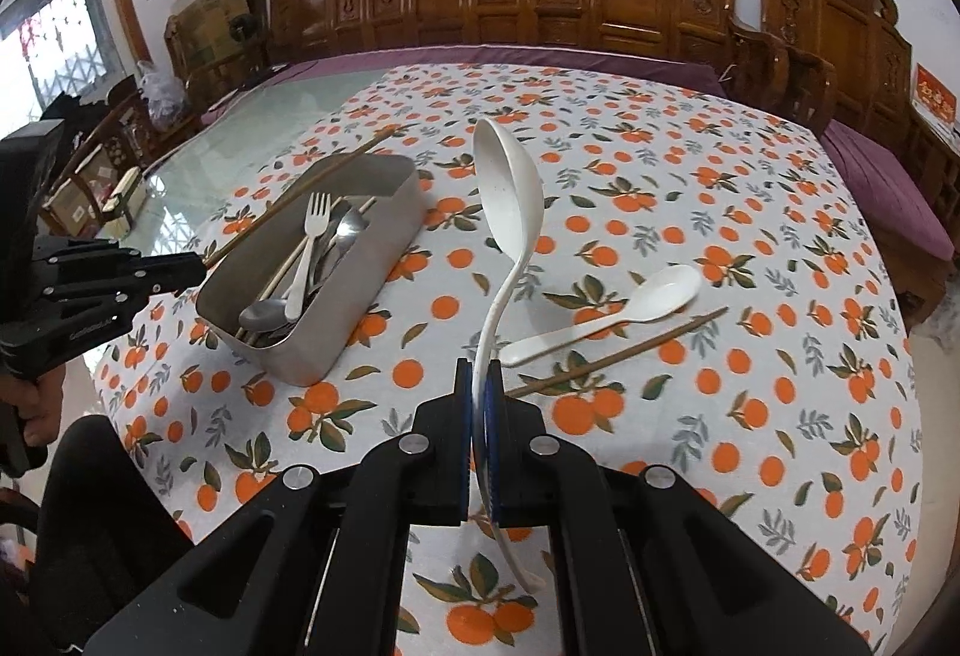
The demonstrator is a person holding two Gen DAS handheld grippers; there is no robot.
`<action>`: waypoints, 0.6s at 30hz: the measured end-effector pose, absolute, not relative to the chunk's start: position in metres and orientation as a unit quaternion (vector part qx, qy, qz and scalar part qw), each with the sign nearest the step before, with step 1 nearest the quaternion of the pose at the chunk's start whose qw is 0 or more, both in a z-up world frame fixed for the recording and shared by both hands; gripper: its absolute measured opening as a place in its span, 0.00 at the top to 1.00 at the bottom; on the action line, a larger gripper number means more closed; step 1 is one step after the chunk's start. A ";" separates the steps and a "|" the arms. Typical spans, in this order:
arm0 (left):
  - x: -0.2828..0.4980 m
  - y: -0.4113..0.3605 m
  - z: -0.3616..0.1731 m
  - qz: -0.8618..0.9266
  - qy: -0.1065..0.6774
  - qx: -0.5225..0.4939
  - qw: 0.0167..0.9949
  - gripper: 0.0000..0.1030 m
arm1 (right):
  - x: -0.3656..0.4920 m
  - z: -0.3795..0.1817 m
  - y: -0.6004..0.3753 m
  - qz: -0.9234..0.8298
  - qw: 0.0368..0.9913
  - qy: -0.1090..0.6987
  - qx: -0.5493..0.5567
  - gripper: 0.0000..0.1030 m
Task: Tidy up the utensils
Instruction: 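Carry the wooden chopstick into the silver tray with the left gripper and release it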
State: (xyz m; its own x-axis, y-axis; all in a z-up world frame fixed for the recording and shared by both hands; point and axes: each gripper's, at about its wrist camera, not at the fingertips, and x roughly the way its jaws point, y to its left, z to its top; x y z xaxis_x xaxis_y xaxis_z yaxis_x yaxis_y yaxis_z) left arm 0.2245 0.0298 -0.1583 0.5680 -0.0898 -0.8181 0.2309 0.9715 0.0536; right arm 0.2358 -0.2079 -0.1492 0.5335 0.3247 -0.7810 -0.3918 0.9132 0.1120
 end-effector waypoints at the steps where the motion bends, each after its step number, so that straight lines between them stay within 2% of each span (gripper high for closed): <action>1: 0.226 0.032 -0.160 -0.090 0.457 0.077 0.881 0.97 | 0.237 -0.151 -0.205 0.207 0.874 0.438 -0.040 0.95; 18: 0.247 0.053 -0.187 -0.079 0.493 0.044 0.865 0.97 | 0.239 -0.155 -0.186 0.218 0.868 0.444 -0.047 0.95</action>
